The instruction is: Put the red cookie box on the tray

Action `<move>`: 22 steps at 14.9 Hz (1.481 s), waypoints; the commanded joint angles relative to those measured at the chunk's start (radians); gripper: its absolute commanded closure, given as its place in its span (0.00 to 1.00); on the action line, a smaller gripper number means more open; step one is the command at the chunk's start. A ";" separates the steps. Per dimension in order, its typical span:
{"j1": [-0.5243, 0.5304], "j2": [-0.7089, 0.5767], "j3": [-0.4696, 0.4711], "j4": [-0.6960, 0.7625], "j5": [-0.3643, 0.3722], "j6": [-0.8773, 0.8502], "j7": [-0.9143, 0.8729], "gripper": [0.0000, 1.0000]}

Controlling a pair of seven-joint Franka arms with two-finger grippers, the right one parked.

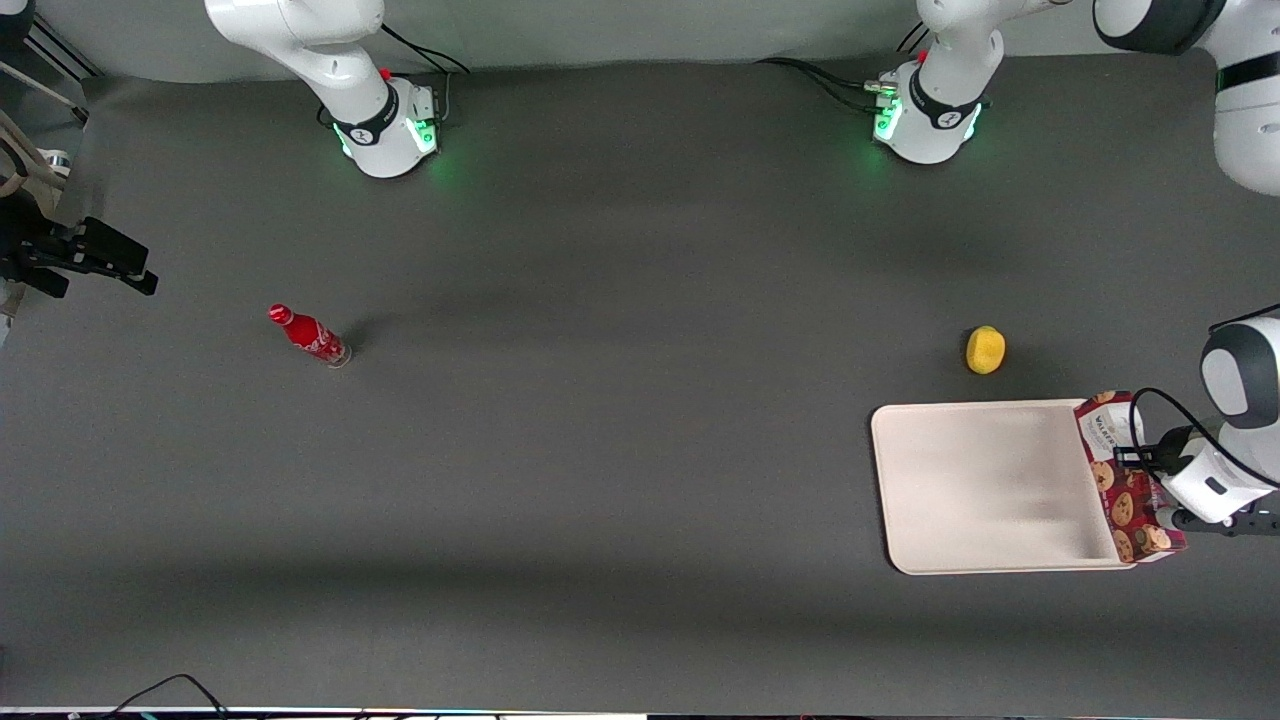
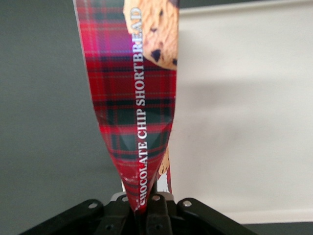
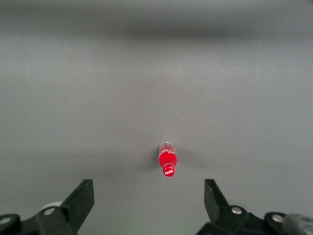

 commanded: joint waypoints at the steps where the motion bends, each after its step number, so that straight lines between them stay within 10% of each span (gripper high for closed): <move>1: 0.003 0.035 -0.001 0.028 -0.029 -0.003 0.014 1.00; 6: 0.001 0.061 0.001 0.028 -0.044 0.000 -0.009 1.00; 7: 0.000 0.062 0.001 0.028 -0.044 0.003 -0.010 0.45; 8: 0.003 0.062 0.001 0.028 -0.046 0.005 -0.010 0.15; 10: 0.006 0.059 0.001 0.028 -0.046 0.005 -0.010 0.00; 22: 0.009 -0.311 -0.044 -0.058 -0.107 -0.183 -0.104 0.00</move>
